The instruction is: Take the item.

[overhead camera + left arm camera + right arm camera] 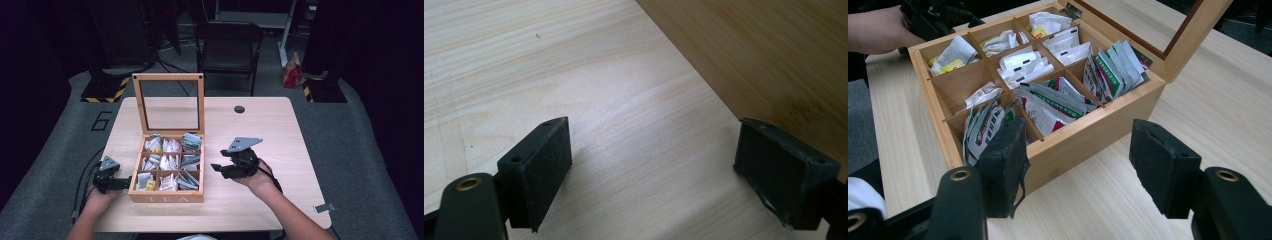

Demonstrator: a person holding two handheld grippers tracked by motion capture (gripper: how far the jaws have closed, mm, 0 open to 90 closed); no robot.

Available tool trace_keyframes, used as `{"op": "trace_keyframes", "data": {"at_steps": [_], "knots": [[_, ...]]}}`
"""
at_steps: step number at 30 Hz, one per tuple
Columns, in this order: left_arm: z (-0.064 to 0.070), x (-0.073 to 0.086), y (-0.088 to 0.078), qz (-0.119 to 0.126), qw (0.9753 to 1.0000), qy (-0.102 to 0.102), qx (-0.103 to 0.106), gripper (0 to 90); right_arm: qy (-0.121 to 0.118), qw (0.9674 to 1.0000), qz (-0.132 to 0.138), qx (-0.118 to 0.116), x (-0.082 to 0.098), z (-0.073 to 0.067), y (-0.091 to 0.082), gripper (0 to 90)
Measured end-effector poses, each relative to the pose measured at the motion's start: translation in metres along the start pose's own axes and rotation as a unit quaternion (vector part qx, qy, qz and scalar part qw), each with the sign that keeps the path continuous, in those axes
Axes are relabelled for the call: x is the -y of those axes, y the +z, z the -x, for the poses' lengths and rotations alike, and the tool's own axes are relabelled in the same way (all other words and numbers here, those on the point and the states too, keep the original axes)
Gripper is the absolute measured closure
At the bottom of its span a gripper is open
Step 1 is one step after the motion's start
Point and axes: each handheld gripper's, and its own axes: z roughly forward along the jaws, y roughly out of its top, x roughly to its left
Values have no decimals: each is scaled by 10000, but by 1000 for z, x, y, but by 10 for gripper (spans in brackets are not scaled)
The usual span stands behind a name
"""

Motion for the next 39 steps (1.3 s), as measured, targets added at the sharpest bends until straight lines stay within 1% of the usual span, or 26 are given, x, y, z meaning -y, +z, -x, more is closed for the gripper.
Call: {"op": "trace_keyframes", "data": {"at_steps": [6,9,11,12,13,14,17,18,21,22,25,30,31,32,33,34,37,38,39], "knots": [[0,0,0,-16,10000,-4,10,149,-34,10000,21,-45,-3,-3,4,392],[0,0,0,13,10000,4,-7,149,-50,9999,35,-84,-5,-5,6,394],[0,0,0,3,10000,-17,-1,149,-67,9999,50,-95,-5,-6,8,399],[0,0,0,-21,10000,-18,15,149,-84,9999,46,-142,-7,-7,9,410],[0,0,0,6,10000,-21,0,149,-72,9999,70,-127,-7,-7,10,411],[0,0,0,-3,10000,11,3,149,-91,9999,68,-130,-8,-8,10,411],[0,0,0,-5,10000,10,3,149,-114,9998,57,-169,-9,-10,13,415],[0,0,0,-14,10000,-24,21,148,-130,9998,48,-172,-9,-11,14,416],[0,0,0,-18,10000,-3,11,149,-169,9996,36,-201,-11,-13,17,419],[0,0,0,14,10000,6,-6,149,-176,9996,36,-204,-11,-14,18,419],[0,0,0,-17,10000,-6,10,149,-178,9996,38,-223,-12,-15,19,420],[0,0,0,19,10000,0,-8,148,-272,9993,3,-274,-14,-19,27,438],[0,0,0,-25,10000,-18,19,149,-255,9993,-4,-276,-14,-20,28,440],[0,0,0,-1,10000,11,2,148,-309,9991,-21,-302,-14,-20,29,441],[0,0,0,-1,10000,11,2,149,-278,9992,-3,-288,-15,-22,31,443],[0,0,0,-4,10000,7,4,149,-340,9989,-29,-335,-15,-22,32,444],[0,0,0,-17,10000,-9,12,149,-357,9987,-18,-352,-16,-25,36,455],[0,0,0,-17,10000,-9,12,148,-320,9989,11,-342,-16,-26,38,459],[0,0,0,-4,10000,13,3,148,-382,9986,-10,-365,-15,-27,40,467]]}}
